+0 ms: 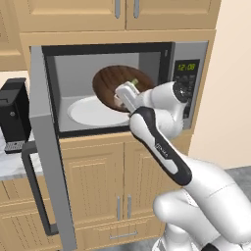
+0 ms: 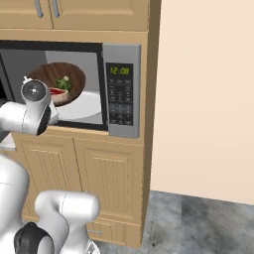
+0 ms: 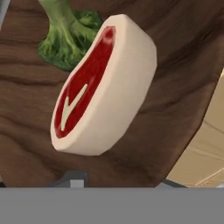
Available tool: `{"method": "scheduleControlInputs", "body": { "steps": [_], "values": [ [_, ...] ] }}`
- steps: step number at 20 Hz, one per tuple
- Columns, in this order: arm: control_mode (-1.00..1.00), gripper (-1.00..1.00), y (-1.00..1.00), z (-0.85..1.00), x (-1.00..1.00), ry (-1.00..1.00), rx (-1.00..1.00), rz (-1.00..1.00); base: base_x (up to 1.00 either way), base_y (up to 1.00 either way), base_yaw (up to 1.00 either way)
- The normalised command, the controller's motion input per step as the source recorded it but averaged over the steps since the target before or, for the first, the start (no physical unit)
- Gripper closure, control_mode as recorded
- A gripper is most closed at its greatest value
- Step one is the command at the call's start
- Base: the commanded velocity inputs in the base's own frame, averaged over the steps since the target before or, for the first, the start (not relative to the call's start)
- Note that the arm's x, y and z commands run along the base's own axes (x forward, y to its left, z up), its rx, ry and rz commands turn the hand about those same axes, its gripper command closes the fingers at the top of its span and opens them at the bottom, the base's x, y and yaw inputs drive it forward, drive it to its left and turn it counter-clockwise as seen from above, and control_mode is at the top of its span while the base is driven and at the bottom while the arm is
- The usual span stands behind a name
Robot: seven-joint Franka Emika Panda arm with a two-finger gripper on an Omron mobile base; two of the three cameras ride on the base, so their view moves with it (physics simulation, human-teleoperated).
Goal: The microwave is finished heating the steak and broccoli. Take the bowl containing the food and place it on the dining counter.
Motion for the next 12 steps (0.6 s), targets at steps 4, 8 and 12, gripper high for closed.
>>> {"method": "scheduleControlInputs", "body": {
  "steps": [4, 8, 12],
  "values": [
    [-1.0, 1.0, -0.23, 0.54, -0.8, 0.31, -0.03, 0.0, 0.0, 0.0, 0.0],
    [-1.0, 1.0, 0.0, 0.0, -0.05, 0.03, 0.0, 0.0, 0.0, 0.0, 0.0],
    [-1.0, 1.0, 0.0, 0.0, 0.0, 0.0, 0.0, 0.0, 0.0, 0.0, 0.0]
  ]
}}
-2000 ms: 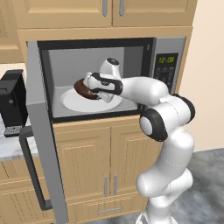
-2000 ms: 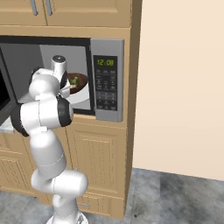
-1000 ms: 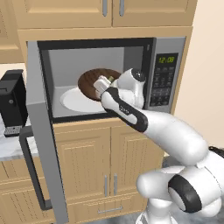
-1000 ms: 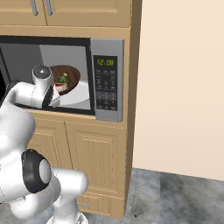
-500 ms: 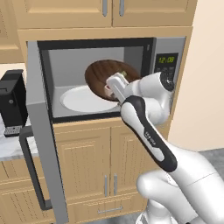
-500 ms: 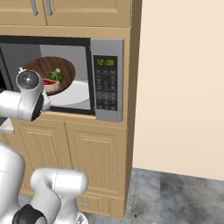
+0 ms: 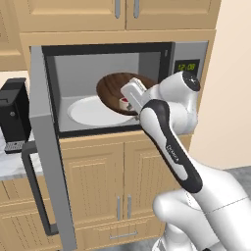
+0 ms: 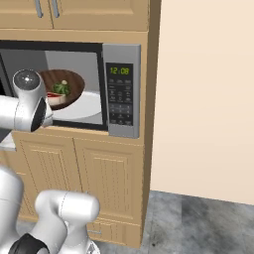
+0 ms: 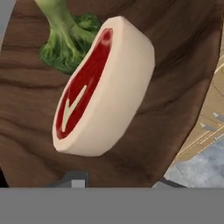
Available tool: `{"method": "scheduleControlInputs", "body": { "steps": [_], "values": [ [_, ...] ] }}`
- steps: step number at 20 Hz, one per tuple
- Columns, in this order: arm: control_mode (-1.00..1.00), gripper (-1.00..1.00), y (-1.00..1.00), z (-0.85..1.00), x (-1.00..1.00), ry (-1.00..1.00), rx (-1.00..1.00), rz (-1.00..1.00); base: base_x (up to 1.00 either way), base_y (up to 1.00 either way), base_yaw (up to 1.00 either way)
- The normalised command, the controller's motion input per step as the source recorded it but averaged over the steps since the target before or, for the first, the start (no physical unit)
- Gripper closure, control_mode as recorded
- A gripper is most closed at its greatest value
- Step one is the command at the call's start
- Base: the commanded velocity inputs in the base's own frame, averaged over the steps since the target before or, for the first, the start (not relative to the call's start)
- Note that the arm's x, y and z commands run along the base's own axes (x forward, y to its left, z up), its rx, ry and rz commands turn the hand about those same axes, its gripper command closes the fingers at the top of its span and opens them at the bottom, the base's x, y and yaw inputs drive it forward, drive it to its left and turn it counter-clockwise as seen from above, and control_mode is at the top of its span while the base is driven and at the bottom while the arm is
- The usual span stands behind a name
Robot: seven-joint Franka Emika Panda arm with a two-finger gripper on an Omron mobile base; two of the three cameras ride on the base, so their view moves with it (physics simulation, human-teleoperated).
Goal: The microwave is finished heating the steak and broccoli. Take the bowl containing the food and place it on the dining counter.
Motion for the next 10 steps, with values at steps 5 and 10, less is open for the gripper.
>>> {"method": "scheduleControlInputs", "body": {
  "steps": [5, 10],
  "values": [
    [-1.0, 1.0, 0.0, 0.0, -0.01, 0.0, 0.0, 0.0, 0.0, 0.0, 0.0],
    [1.0, 1.0, -0.1, -0.01, -0.17, 0.0, 0.0, 0.0, -0.1, -0.08, 0.0]
  ]
}}
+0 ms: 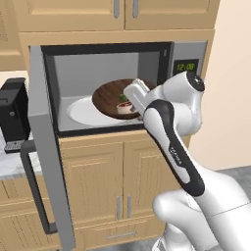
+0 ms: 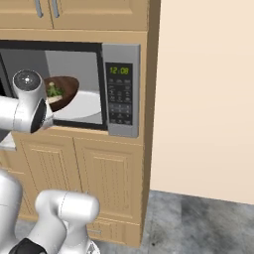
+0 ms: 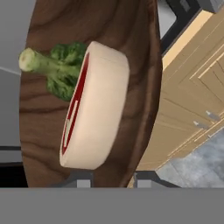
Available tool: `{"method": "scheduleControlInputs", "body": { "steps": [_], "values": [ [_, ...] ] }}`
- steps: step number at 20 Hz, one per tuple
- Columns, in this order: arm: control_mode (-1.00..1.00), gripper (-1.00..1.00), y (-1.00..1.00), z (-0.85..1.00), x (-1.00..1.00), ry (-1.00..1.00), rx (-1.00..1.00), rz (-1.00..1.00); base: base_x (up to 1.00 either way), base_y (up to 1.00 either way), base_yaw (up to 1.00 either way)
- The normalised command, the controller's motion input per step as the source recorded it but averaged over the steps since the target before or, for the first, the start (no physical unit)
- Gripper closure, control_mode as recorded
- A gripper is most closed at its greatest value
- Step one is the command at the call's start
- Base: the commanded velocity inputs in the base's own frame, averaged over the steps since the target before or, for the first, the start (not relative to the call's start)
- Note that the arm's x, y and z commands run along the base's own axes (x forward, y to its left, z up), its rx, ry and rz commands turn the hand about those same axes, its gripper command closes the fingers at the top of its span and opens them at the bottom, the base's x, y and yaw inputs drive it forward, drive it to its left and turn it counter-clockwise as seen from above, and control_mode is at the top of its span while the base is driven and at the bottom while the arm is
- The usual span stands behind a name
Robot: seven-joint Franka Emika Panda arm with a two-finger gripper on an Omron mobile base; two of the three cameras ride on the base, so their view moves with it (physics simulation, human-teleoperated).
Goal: The microwave is finished heating the steak and broccoli. Take the bowl containing the food and place it on the dining counter.
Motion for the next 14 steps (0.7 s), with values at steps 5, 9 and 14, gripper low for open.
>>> {"method": "scheduleControlInputs", "body": {
  "steps": [5, 9, 14],
  "values": [
    [1.0, 1.0, 0.0, 0.0, 0.0, 0.0, 0.0, 0.0, -0.6, -0.47, 0.07],
    [1.0, 1.0, 0.0, 0.0, 0.0, 0.0, 0.0, 0.0, -0.78, -0.82, 0.14],
    [1.0, 1.0, 0.0, 0.0, 0.0, 0.0, 0.0, 0.0, -0.77, -0.73, 0.52]
  ]
}}
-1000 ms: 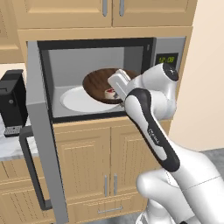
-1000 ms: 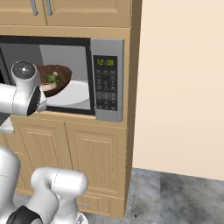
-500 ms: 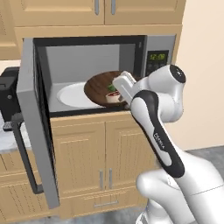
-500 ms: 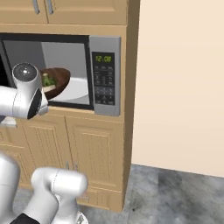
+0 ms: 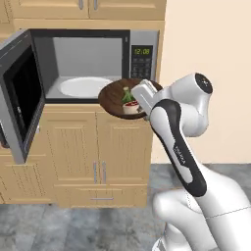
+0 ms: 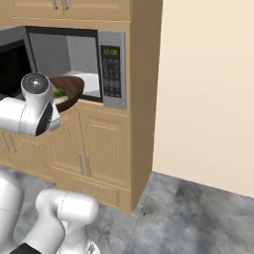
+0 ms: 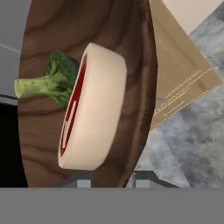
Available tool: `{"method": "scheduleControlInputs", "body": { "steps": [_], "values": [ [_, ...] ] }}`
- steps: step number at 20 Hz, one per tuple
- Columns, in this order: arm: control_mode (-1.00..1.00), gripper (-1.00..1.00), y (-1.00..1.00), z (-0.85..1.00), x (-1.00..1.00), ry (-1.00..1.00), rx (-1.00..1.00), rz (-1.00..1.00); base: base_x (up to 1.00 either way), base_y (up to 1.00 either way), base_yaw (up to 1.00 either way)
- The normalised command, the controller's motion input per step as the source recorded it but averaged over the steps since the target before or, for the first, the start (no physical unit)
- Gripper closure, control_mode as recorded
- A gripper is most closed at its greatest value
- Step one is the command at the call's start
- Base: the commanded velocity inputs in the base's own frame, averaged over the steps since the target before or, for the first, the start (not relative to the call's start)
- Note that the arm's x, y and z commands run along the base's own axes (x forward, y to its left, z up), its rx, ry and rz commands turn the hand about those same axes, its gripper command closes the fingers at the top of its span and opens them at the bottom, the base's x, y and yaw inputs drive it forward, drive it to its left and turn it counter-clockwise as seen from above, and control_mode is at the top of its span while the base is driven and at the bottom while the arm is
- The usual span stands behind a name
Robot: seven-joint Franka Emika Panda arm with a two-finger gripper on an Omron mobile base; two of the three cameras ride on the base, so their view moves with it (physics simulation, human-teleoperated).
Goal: The microwave is finished heating the steak and broccoli. Take the bowl containing the food and place it on the dining counter.
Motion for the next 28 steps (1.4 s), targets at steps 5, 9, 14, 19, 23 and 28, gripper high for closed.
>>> {"method": "scheduleControlInputs", "body": {
  "steps": [5, 9, 14, 19, 23, 28],
  "values": [
    [1.0, 1.0, 0.0, 0.0, 0.0, 0.0, 0.0, 0.0, -0.67, -0.22, 0.92],
    [1.0, 1.0, 0.0, 0.0, 0.0, 0.0, 0.0, 0.0, -0.44, 0.0, 1.0],
    [1.0, 1.0, 0.0, 0.0, 0.0, 0.0, 0.0, 0.0, -0.32, 0.0, 1.0],
    [1.0, 1.0, 0.0, 0.0, 0.0, 0.0, 0.0, 0.0, -0.01, 0.12, 1.0],
    [1.0, 1.0, 0.0, 0.0, 0.0, 0.0, 0.0, 0.0, 0.41, 0.29, 0.83],
    [1.0, 1.0, 0.0, 0.0, 0.0, 0.0, 0.0, 0.0, 1.0, 0.14, 0.51]
  ]
}}
